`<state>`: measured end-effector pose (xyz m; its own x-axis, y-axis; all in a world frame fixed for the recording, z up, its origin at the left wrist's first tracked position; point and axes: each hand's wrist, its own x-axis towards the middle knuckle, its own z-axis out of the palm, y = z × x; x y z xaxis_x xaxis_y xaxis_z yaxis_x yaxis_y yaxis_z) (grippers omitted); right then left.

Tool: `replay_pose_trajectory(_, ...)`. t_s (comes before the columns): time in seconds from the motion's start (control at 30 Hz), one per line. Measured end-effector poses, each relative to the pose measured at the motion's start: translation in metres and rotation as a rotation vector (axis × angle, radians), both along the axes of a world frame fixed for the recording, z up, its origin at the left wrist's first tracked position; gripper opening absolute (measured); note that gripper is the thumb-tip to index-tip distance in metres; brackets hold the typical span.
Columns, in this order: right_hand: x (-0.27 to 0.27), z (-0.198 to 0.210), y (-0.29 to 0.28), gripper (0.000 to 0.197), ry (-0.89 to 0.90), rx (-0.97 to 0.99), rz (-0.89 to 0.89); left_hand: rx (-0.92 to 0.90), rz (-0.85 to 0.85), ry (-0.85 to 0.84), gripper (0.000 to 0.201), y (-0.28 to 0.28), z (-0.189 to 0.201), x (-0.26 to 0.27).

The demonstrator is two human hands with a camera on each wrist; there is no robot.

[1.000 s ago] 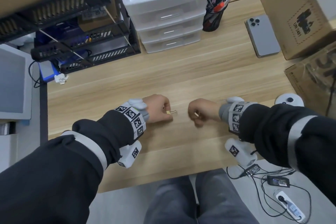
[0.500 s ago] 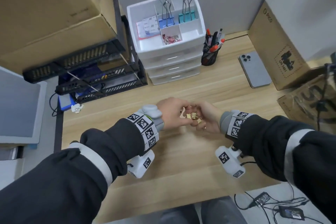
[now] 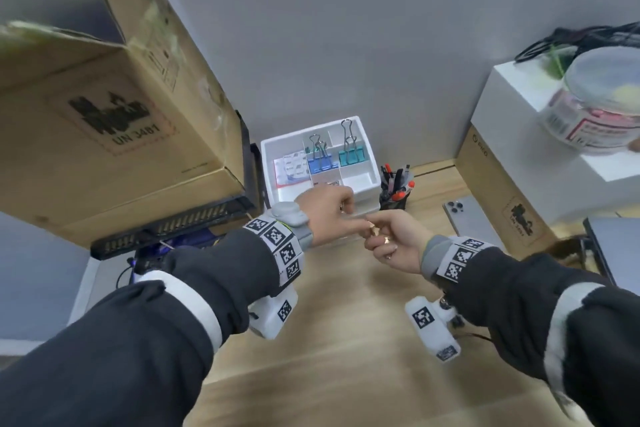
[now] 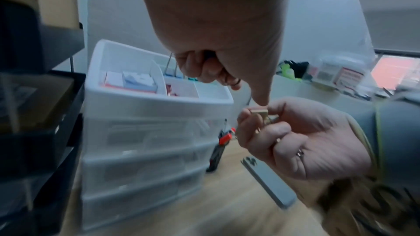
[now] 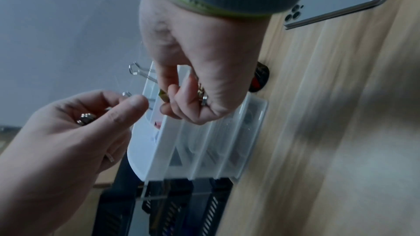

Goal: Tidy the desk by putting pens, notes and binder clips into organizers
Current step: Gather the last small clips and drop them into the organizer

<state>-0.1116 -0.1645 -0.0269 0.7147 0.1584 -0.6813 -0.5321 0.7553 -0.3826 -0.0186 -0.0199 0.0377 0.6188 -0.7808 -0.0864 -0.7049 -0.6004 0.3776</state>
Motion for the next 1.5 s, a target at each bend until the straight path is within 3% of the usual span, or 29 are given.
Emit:
replay_pose_trajectory(0.2,0.024,0.011,-0.045,0.018,0.033,-0.056,-0.153,0.078,0.159,0.026,0.027,-0.037,0.003,0.052)
replay_pose_trajectory(0.3,0.031,0.008,-0.06,0.018,0.07,-0.102,-0.21,0.182,0.102,-0.052,0.019,-0.058,-0.008,0.06)
replay_pose_trajectory(0.4,0.032,0.003,-0.066,0.017,0.094,-0.116,-0.201,0.219,0.089,-0.085,0.026,-0.072,-0.026,0.064)
replay_pose_trajectory(0.5,0.035,-0.007,-0.071,0.015,0.121,-0.128,-0.187,0.197,0.114,-0.09,0.026,-0.081,-0.037,0.066)
replay_pose_trajectory(0.57,0.036,-0.011,-0.071,0.017,0.141,-0.134,-0.188,0.191,0.037,-0.097,0.02,-0.076,-0.036,0.066)
replay_pose_trajectory(0.83,0.043,-0.016,-0.071,0.018,0.165,-0.142,-0.174,0.038,-0.092,-0.068,0.032,-0.064,-0.029,0.066)
replay_pose_trajectory(1.0,0.06,-0.004,-0.093,0.023,0.162,-0.094,-0.246,-0.02,-0.119,-0.097,0.02,-0.052,-0.027,0.068)
replay_pose_trajectory(1.1,0.083,0.023,-0.113,0.013,0.204,-0.226,-0.236,-0.03,-0.127,-0.162,0.01,-0.038,-0.026,0.072)
replay_pose_trajectory(1.23,0.128,0.074,-0.12,0.002,0.103,-0.352,-0.187,-0.027,-0.031,-0.158,0.007,-0.02,-0.014,0.084)
replay_pose_trajectory(1.4,0.179,0.105,-0.101,0.016,0.03,-0.555,-0.004,0.033,0.063,-0.191,0.006,-0.001,-0.003,0.096)
replay_pose_trajectory(1.5,0.201,0.103,-0.087,0.022,0.04,-0.829,0.199,0.114,0.111,-0.225,0.005,0.015,-0.003,0.103)
